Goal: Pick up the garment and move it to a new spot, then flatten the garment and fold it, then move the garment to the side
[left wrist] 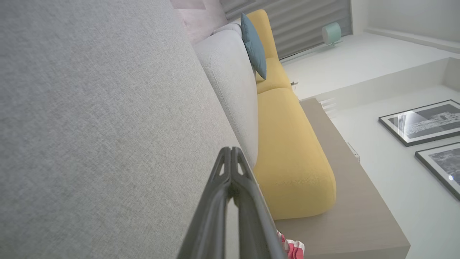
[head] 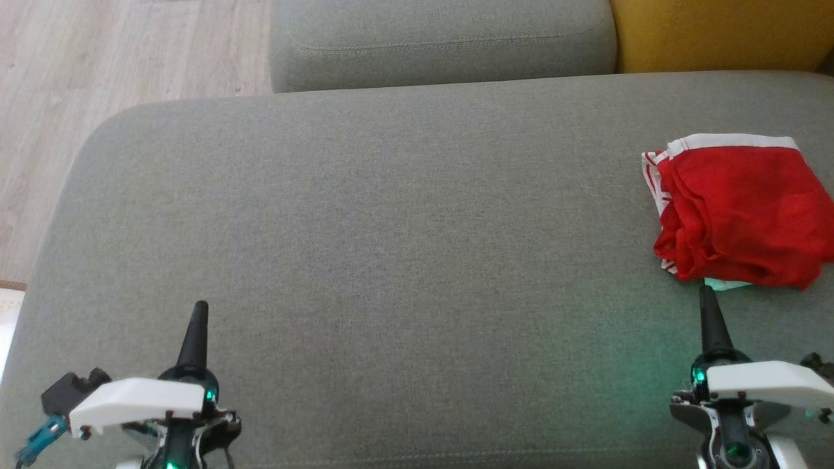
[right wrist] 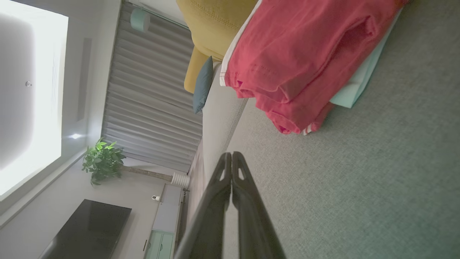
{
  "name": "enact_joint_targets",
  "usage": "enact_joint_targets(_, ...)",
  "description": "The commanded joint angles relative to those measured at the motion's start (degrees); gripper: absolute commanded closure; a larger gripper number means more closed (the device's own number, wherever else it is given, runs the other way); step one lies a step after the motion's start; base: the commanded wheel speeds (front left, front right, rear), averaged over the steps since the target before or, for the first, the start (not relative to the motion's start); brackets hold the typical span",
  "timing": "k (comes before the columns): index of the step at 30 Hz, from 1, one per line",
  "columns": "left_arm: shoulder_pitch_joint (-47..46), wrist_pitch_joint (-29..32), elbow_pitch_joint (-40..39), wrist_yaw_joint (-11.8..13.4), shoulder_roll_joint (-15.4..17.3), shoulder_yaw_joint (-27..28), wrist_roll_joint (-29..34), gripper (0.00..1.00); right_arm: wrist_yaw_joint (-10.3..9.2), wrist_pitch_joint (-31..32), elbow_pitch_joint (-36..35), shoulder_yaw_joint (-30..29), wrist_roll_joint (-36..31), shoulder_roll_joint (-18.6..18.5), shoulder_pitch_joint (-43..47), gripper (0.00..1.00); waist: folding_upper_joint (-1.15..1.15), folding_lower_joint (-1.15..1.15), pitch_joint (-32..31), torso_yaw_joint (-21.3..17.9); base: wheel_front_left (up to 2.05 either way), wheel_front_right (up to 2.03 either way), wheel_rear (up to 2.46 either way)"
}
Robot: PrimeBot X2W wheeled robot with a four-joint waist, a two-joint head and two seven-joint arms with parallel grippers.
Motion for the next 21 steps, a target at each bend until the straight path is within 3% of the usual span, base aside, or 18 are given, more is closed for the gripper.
enact_joint_targets(1,-3.41,0.63,-1.56,-0.50,1.02,1.99,-2.11,1.00,0.28,0.52,-2.13,0.25,2.27,-1.00,-3.42,1.00,0.00,0.00,-0.01,0.02,0.00,0.00,0.00)
enact_joint_targets(21,-4.67,3.89,-0.79,-1.56,1.05,4.63,-13.54,1.00,0.34,3.73,-2.23,-1.81,14.51,-0.95,-4.24,1.00,0.00,0.00,-0.11,0.14,0.00,0.00,0.00)
